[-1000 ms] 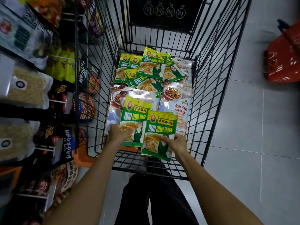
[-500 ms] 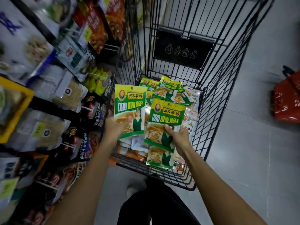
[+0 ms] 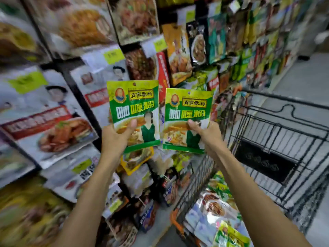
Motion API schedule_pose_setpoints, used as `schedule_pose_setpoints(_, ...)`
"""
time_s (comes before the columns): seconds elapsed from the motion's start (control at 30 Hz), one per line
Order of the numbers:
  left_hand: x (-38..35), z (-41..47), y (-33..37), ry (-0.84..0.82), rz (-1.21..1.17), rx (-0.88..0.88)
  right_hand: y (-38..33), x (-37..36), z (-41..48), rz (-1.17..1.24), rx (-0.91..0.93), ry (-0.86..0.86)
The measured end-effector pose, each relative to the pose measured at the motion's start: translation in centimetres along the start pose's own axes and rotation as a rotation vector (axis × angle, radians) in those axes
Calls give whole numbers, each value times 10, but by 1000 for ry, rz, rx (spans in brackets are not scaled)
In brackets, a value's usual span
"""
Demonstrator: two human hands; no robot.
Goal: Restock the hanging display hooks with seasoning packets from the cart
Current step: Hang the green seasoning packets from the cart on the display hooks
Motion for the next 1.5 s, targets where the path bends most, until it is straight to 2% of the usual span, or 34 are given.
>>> schedule_pose_setpoints(0.17,134,-3,82,219,33,-142,-119,-107,-14,31,219,-206)
schedule_pose_setpoints(0.33,257,-30,133,438,105,-195,-200,-207,-48,75,341,-393)
schedule_pose_setpoints(0.5,351,-69,174,637,168,-267,-244,-295,-83,161,369,-556)
schedule_pose_setpoints(0.6,393,-83,185,703,200,-238,-265,-343,-103,168,374,-681)
schedule_pose_setpoints(0.67,415,-88,191,745,203,-234,-274,-367,-106,186,357,-697)
schedule_pose_setpoints(0.83,443,-87,191,802,186,-172,-293,-417,-113,163,280,-806)
schedule_pose_setpoints(1.0,447,-80,191,853,178,-163,-306,-432,-101,142,256,-748)
schedule_pose_setpoints(1.3,437,-69,195,876,253,-238,-301,-451,-94,155,178,-801)
schedule_pose_setpoints(1.5,441,-56,191,831,250,-233,-299,-458,-87,112,158,-760)
Point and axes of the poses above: each hand's wrist, its own z-axis towards the middle knuckle, its own x-axis out of the back of the hand, y = z × x, the point moved 10 cm from there along z, towards the middle knuckle, and after that the axes turned 2 degrees about z, right-handed, at the moved point
